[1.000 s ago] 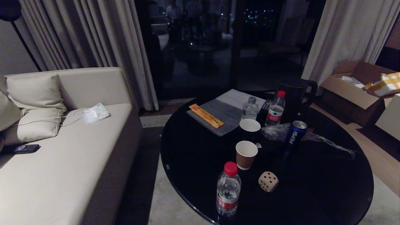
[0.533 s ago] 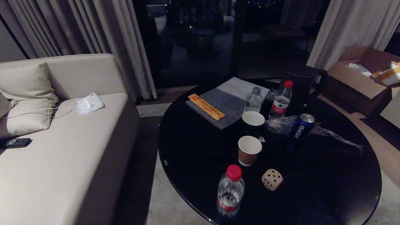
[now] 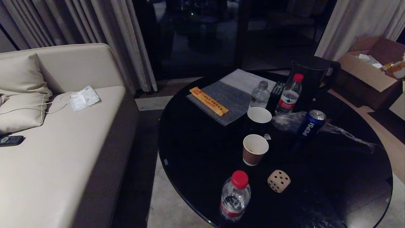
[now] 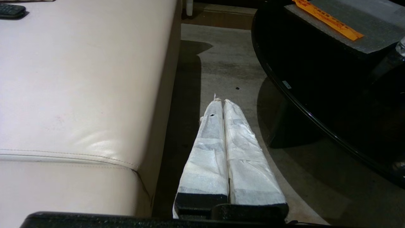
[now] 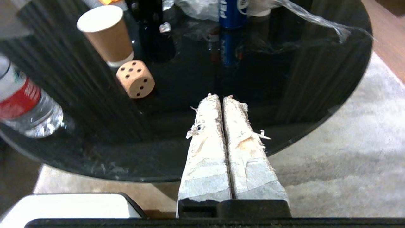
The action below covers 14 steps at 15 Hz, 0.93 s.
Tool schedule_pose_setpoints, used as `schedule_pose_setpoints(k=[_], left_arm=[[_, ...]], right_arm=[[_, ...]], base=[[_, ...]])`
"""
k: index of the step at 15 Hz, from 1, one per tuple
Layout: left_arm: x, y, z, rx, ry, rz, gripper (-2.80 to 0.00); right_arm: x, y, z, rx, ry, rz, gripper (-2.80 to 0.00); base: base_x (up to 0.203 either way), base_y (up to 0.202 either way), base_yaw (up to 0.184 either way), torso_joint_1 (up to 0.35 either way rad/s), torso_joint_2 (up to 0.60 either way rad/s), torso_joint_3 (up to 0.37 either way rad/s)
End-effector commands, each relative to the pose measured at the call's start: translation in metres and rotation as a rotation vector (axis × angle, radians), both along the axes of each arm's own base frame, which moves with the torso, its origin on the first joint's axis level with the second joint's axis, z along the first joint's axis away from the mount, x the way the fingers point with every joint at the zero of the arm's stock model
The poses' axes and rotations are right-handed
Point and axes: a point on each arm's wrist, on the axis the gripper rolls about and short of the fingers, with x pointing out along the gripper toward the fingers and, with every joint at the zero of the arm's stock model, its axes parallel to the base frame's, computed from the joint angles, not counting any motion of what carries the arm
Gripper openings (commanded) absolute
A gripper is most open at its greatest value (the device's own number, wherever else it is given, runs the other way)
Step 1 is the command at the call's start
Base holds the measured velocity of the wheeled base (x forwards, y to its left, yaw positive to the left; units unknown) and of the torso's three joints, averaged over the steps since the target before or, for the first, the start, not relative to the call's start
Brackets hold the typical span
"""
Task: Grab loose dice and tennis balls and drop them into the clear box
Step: Pick up toys out of the box
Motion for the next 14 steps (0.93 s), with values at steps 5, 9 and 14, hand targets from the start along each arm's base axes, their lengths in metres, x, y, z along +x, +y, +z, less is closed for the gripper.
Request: schedule_pose_setpoints(k=[5,9,14], left_arm=[[0.0002,0.0000,-0.0002,-0.001,0.001,0.000,-2.80],[0.0002,0.0000,-0.0001,-0.008,-0.001,0.002,-2.80],[0.0002,0.0000,-0.0001,-0.008,-0.001,0.002,-2.80]], right_arm=[[0.0001,0.0002,0.0003,-0.013,-0.001,0.008,-2.80],[0.0001,0.0002,0.0003,-0.010,-0.002,0.008,-2.80],[0.0002,0.0000,0.0000,-0.021,0.000,-0.002,-2.80]], base=[[0.001,-0.002,0.063,0.002,0.00,-0.001],[-0.002,-0.008,0.196,0.000,0.00,0.000],[-0.001,-0.002,0.050,0.001,0.00,0.001]])
